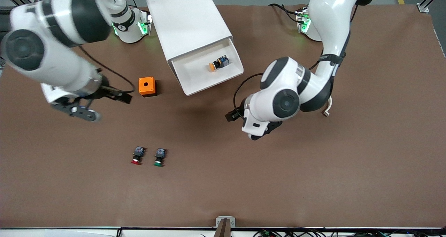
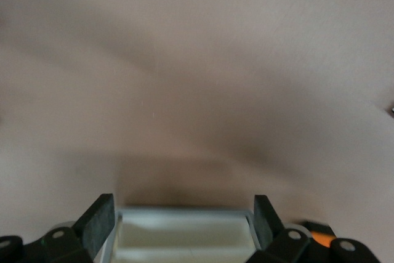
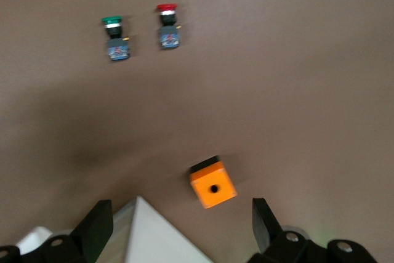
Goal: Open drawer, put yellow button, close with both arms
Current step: 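Push the drawer shut with the left gripper while the right gripper withdraws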
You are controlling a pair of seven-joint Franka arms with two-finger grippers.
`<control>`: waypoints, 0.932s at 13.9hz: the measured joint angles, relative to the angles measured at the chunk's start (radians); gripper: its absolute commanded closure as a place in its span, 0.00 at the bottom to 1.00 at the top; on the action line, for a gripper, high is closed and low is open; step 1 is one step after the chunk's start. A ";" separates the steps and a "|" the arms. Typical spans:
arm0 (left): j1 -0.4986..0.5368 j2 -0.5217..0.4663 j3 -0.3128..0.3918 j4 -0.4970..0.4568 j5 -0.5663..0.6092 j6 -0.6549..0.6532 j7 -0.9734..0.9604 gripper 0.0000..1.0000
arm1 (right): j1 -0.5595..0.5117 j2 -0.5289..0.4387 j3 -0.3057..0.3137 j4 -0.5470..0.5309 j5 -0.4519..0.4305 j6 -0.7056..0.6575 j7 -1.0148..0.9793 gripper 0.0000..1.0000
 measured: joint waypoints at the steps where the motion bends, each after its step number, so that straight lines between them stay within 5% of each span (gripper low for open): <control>1: -0.023 -0.009 -0.001 -0.006 0.038 0.004 -0.018 0.01 | -0.043 -0.004 0.000 0.002 0.000 -0.008 -0.080 0.00; 7: -0.169 -0.062 -0.004 -0.095 0.169 0.016 -0.148 0.01 | -0.225 -0.015 0.001 0.018 -0.069 -0.030 -0.448 0.00; 13: -0.232 -0.063 -0.005 -0.124 0.194 0.045 -0.181 0.01 | -0.321 -0.015 0.003 0.031 -0.071 -0.031 -0.500 0.00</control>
